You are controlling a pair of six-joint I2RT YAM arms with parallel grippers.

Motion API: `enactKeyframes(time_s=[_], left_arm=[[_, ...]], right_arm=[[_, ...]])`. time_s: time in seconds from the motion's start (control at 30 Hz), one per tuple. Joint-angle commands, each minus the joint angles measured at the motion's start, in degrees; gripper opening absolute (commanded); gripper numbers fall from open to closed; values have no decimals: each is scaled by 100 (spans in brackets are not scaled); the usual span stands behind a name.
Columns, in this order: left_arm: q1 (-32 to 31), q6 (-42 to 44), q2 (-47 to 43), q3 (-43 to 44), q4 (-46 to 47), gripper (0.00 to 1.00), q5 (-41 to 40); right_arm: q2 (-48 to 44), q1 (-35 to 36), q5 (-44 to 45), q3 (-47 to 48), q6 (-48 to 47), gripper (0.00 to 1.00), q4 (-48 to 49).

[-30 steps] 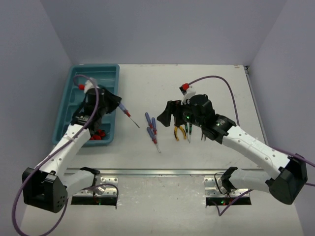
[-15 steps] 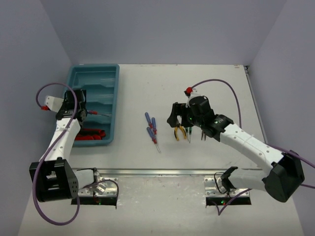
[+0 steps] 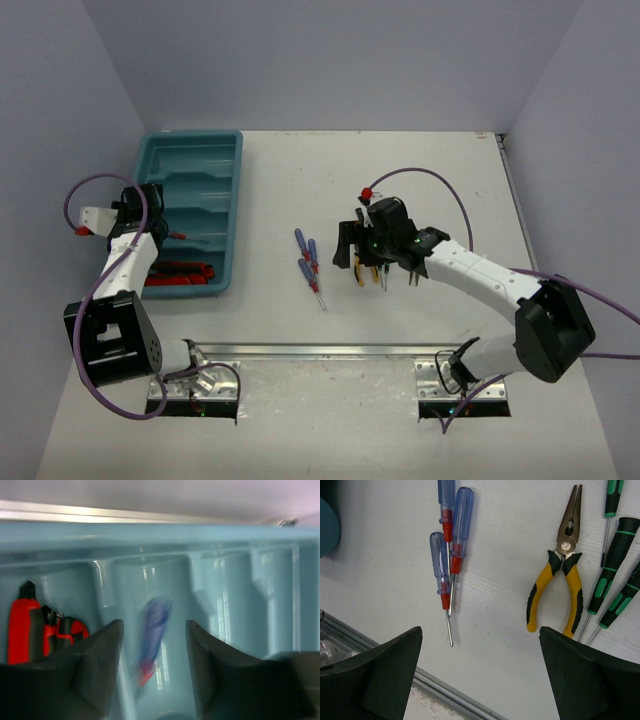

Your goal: Sort the tools into containers

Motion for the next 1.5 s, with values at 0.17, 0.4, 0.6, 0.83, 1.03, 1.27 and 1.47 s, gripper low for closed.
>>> enactKeyframes(time_s=[0.17, 0.4, 0.6, 0.83, 1.03, 1.27, 1.47], left_arm=[[86, 105, -150, 497, 124, 90, 727], [86, 899, -1514, 587, 247, 100, 2468], [86, 1871, -2495, 58, 323, 100, 3499], [86, 2866, -3121, -262, -2, 100, 4198], [70, 3150, -3173, -431, -112, 100, 4482], [77, 3214, -3184, -576, -69, 100, 4655], [77, 3258, -3173, -588, -47, 100, 4860]], right_arm=[[970, 171, 161, 1045, 101, 89, -236], [2333, 399, 788, 2462, 41, 53, -914], [3151, 592, 972, 2984, 23, 46, -1073], [3611, 692, 940, 3339, 55, 43, -1181], [3815, 751, 895, 3437, 121, 43, -1162], [4109, 768, 1143, 3534, 137, 38, -1341], [4323, 757, 1239, 3475, 150, 30, -1380]])
